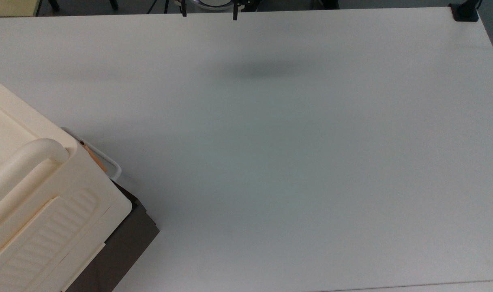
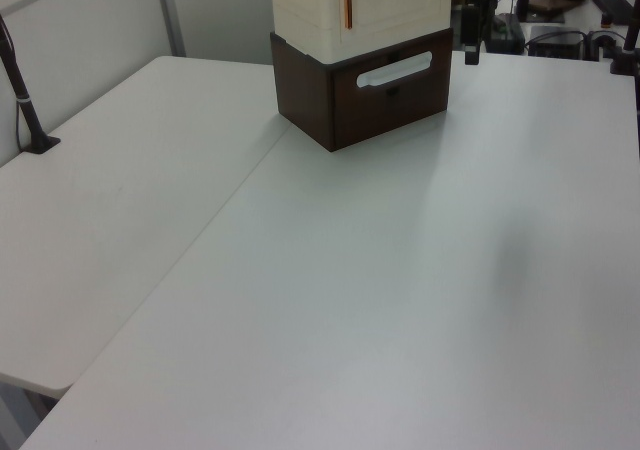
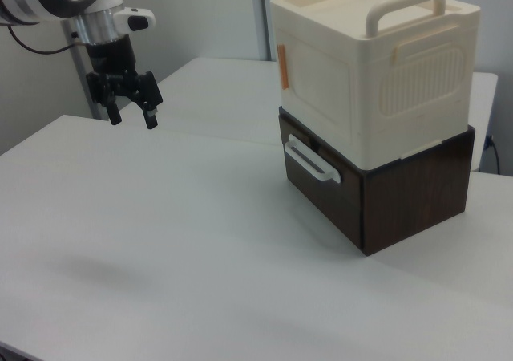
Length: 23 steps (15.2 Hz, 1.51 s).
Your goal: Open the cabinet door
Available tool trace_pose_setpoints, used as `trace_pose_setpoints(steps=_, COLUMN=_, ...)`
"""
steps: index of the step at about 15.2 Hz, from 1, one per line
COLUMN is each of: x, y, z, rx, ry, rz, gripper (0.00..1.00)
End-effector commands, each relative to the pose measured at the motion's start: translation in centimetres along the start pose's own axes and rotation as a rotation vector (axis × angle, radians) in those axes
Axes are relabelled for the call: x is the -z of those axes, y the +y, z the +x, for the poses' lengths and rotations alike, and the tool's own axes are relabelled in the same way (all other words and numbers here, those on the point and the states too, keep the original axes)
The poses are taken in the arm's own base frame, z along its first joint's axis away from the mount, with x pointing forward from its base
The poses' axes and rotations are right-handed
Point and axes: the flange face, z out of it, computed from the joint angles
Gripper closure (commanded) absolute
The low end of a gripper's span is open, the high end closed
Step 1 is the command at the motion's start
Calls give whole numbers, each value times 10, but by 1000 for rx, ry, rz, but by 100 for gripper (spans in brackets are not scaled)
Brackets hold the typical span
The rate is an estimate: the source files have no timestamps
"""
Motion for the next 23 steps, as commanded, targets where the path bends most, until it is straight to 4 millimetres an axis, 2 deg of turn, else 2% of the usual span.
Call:
trace_pose_setpoints(steps=1, x=-8, y=1, z=-4, rx=23, ry=-28, rz=-3, gripper=0)
trace_pose_setpoints(steps=8, x=-13, y=9, z=-1, rx=6, ry=-38, rz=1, gripper=0)
trace_pose_setpoints(steps=11, x=-10, y=10, z=1, rx=2, ry=-21, rz=3, gripper=0)
trace_pose_setpoints(steps=13, x=0, y=10, z=7, rx=-39, ry=5, rz=6, gripper=0)
trace_pose_setpoints(steps=15, x=8, y=13, z=20, rx=-168, ry=32, rz=6, gripper=0)
trace_pose_setpoints(steps=18, x=20, y=23, z=51, rx=-316, ry=133, rz=0, gripper=0)
trace_pose_setpoints(steps=23, x=23, y=36, z=91, rx=-477, ry=393, rz=-69, gripper=0)
